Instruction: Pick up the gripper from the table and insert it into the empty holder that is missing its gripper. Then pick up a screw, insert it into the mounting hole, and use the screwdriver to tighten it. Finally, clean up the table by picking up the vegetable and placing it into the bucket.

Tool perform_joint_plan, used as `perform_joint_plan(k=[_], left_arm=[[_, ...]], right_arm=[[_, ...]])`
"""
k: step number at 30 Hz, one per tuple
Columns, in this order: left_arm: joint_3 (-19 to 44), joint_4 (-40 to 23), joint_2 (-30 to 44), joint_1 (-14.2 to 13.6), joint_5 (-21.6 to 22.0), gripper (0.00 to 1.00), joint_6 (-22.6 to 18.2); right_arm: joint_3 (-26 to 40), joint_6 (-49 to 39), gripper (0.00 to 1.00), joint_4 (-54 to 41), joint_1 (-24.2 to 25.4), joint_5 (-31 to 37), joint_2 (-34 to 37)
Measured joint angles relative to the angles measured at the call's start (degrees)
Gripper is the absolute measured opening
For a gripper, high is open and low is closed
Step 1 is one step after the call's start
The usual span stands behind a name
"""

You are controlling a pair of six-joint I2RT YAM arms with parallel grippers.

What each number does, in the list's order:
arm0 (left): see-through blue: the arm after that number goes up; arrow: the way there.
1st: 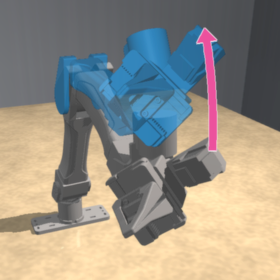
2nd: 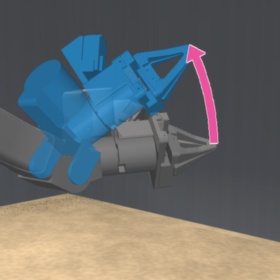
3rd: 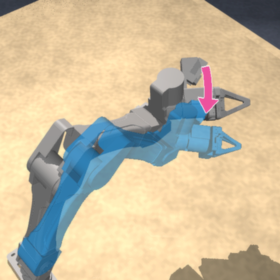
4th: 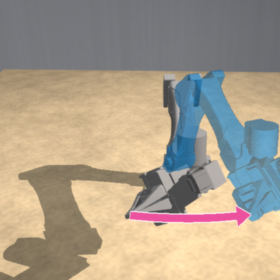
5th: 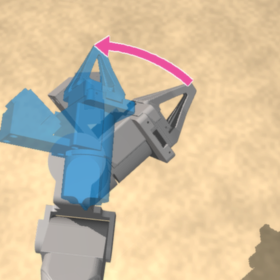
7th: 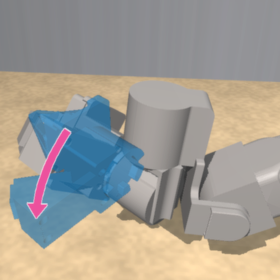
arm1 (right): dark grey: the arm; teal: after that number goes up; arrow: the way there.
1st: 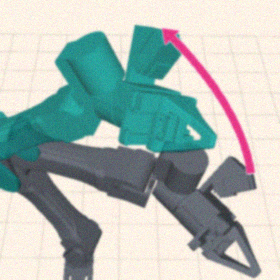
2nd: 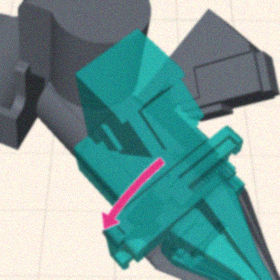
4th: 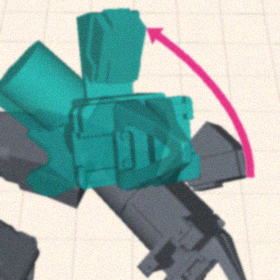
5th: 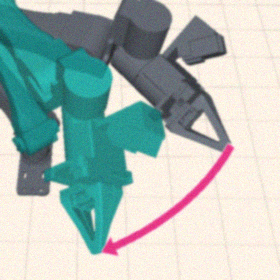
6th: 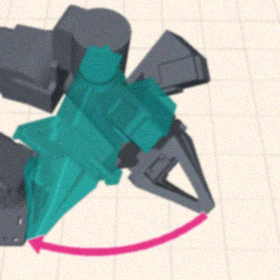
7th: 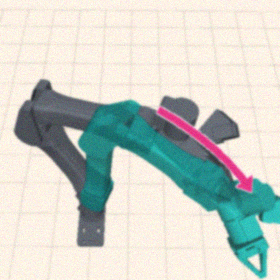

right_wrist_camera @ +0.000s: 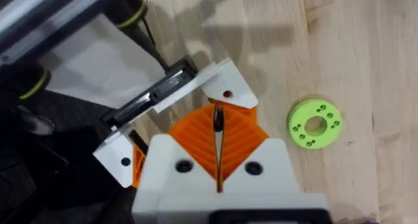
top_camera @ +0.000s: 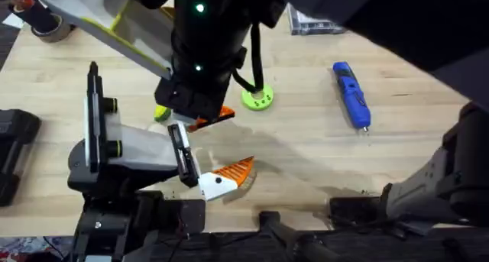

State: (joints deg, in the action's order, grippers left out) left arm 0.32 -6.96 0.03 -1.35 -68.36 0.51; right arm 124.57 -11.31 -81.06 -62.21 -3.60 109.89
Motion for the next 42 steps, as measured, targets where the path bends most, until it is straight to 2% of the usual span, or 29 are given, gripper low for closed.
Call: perform_joint_plan(k=[19,42], left_arm=[[0.0,0.0,0.0,0.0,0.0,0.99,0.0],[0.0,0.0,0.0,0.0,0.0,0.99,0.0]], right_arm=[[0.1,-0.9,0.011,0.0,0.2,0.6,2.8],[0.1,-1.2,0.011,0.0,0.2,1.4,2.8]])
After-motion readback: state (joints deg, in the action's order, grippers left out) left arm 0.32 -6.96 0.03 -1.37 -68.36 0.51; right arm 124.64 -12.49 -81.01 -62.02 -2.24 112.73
